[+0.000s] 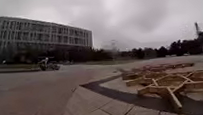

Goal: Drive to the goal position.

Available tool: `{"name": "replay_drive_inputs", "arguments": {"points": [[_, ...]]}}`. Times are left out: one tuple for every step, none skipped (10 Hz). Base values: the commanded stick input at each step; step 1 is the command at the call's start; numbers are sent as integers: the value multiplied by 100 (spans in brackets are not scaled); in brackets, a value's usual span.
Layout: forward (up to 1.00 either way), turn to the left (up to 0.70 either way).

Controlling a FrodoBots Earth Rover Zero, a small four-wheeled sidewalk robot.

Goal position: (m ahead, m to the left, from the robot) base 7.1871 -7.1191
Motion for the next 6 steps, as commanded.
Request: {"name": "replay_drive_inputs", "arguments": {"points": [[70, 0], [70, 0], [70, 0], [70, 0], [70, 0], [70, 8]]}}
